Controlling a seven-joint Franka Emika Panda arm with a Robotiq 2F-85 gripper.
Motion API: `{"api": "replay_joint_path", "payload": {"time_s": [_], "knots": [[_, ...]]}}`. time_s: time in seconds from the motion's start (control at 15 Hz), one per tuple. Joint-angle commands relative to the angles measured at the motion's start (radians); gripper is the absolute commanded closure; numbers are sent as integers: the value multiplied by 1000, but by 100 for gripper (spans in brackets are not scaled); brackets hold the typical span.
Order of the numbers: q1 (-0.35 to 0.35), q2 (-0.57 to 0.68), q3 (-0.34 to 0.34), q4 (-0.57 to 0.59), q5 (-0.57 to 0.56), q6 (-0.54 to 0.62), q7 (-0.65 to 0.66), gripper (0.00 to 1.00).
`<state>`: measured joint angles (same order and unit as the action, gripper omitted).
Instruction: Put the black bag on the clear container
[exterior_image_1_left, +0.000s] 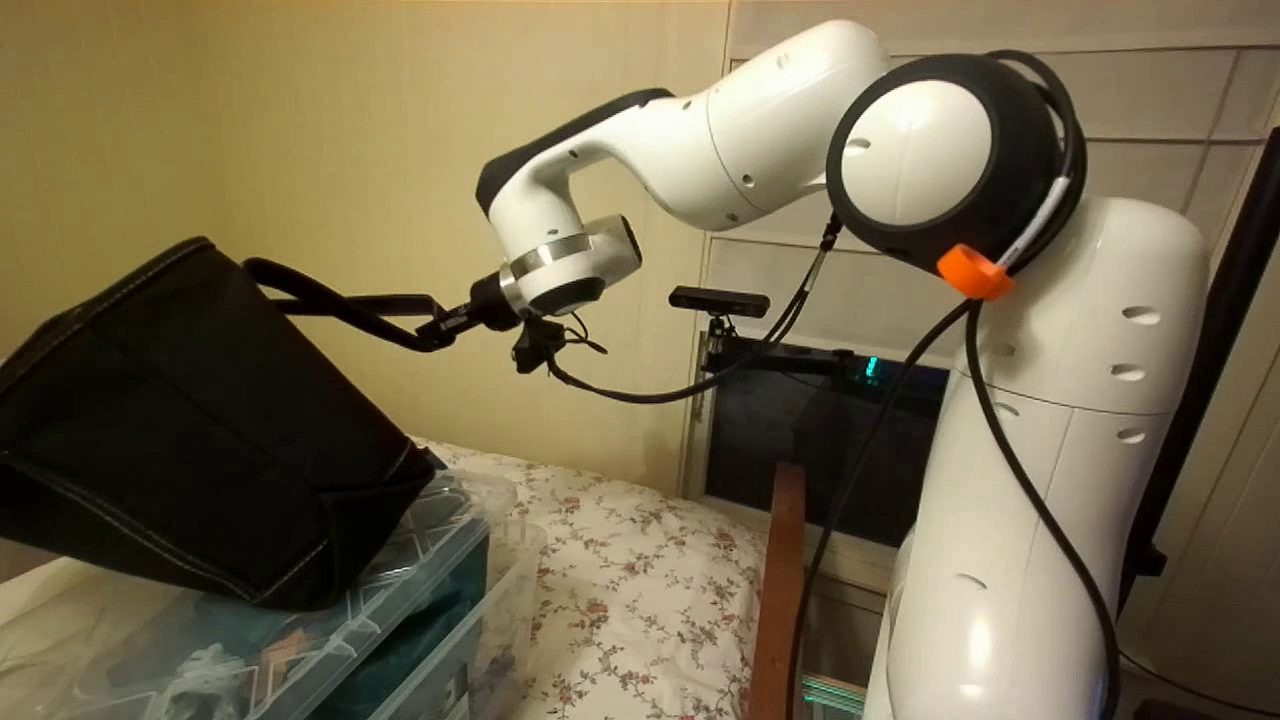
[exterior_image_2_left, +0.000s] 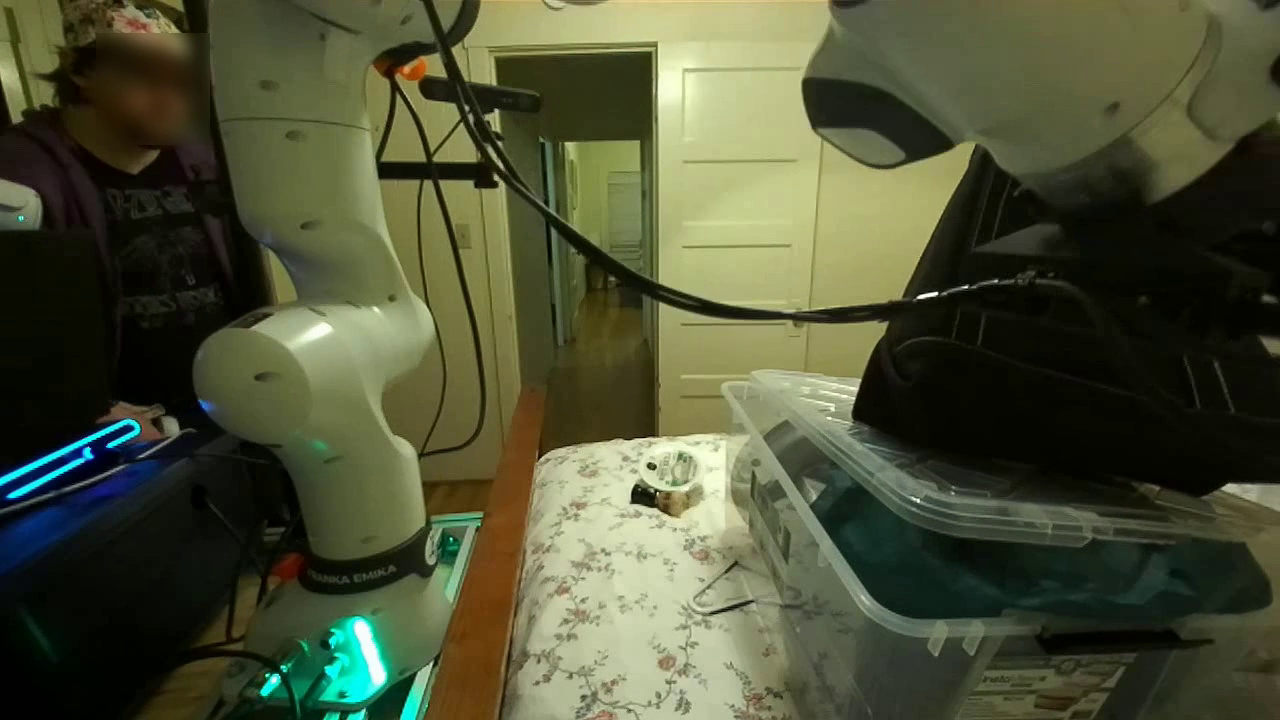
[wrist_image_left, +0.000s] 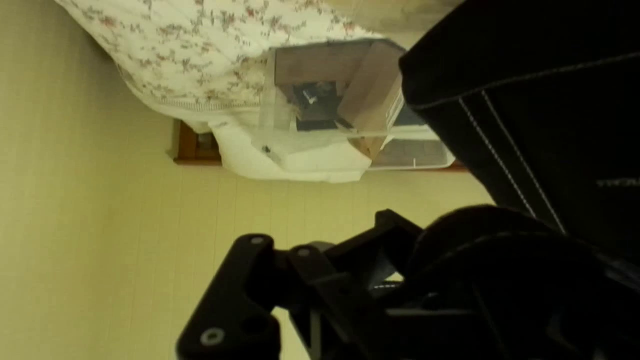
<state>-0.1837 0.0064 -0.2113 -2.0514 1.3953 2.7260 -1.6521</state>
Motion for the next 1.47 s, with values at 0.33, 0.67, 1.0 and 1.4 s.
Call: {"api": "replay_joint_path", "payload": {"time_s": [0.33, 0.67, 1.0, 1.4], "knots": [[-19, -19, -37, -140, -455, 49, 277, 100], [-22, -26, -58, -152, -677, 33, 421, 100], [12, -40, -29, -94, -647, 41, 627, 69], [19, -34, 25, 45, -746, 64, 1105, 27]]}}
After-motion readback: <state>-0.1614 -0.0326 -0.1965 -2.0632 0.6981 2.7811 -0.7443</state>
